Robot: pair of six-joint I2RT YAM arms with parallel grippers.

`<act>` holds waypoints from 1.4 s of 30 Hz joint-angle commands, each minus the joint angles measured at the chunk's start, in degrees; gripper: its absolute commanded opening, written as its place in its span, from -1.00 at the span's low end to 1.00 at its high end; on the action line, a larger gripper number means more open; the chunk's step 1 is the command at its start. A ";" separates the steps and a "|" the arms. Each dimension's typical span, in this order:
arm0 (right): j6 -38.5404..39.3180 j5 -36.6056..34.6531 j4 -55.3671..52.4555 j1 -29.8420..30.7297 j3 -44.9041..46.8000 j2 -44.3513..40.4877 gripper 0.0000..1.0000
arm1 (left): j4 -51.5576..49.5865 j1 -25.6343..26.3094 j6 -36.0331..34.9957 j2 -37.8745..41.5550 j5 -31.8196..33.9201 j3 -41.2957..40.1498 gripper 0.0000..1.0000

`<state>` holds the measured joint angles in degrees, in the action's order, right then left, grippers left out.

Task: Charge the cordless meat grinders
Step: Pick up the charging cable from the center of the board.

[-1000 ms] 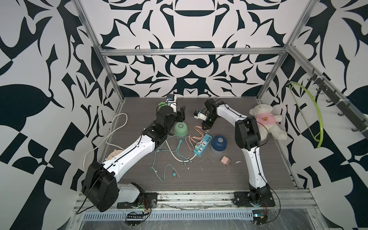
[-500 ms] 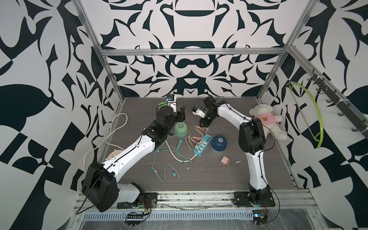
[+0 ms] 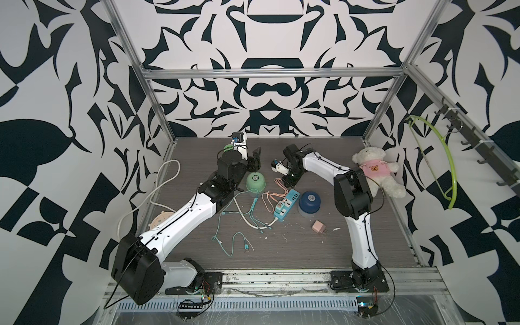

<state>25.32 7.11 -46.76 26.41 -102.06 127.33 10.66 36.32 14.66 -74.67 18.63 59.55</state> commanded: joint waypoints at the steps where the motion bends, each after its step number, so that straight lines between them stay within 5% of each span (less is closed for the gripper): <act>1: -1.13 -2.95 0.63 0.22 0.93 -1.99 -0.64 | 1.05 -0.26 0.29 1.15 -0.04 -0.92 0.37; 27: 0.18 -7.48 0.11 0.57 0.63 -2.31 -0.65 | 1.74 -0.31 -0.42 1.20 -1.02 -1.44 0.37; 42: 0.63 -8.69 -1.13 1.62 1.96 -0.17 -0.82 | 1.65 -0.54 -0.67 1.20 -1.22 -1.63 0.36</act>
<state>25.67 -0.64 -46.50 27.70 -100.31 126.87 11.31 36.10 14.57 -74.63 17.93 59.44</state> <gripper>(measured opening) 0.091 0.683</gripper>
